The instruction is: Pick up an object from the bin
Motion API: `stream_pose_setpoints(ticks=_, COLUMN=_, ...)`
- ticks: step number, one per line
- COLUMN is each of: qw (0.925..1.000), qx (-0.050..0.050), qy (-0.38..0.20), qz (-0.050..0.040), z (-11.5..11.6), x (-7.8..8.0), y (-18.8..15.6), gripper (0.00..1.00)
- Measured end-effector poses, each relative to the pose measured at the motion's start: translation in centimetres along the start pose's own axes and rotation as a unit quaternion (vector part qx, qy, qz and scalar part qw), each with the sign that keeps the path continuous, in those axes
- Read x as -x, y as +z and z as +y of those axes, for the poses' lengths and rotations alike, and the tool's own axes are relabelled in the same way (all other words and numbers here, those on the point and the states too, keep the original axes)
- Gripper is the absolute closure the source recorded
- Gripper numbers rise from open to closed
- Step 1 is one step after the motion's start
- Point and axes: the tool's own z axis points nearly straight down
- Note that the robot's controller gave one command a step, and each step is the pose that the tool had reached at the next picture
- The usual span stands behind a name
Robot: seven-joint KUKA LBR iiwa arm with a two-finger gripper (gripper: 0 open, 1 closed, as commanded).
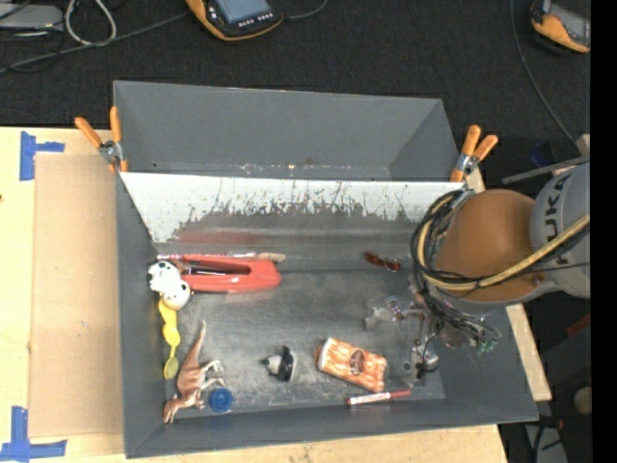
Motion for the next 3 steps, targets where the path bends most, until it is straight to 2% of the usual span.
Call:
stream_pose_setpoints(ticks=1, qw=0.9987, qx=0.001, qy=-0.051, qz=0.0014, z=5.9, x=0.7, y=0.9, gripper=0.0)
stream_pose_setpoints(ticks=2, qw=0.9987, qx=0.0, qy=-0.051, qz=0.0013, z=7.9, x=2.0, y=1.2, gripper=1.0)
stream_pose_setpoints(ticks=3, qw=0.9984, qx=-0.001, qy=-0.056, qz=0.0015, z=6.8, x=1.8, y=1.2, gripper=1.0)
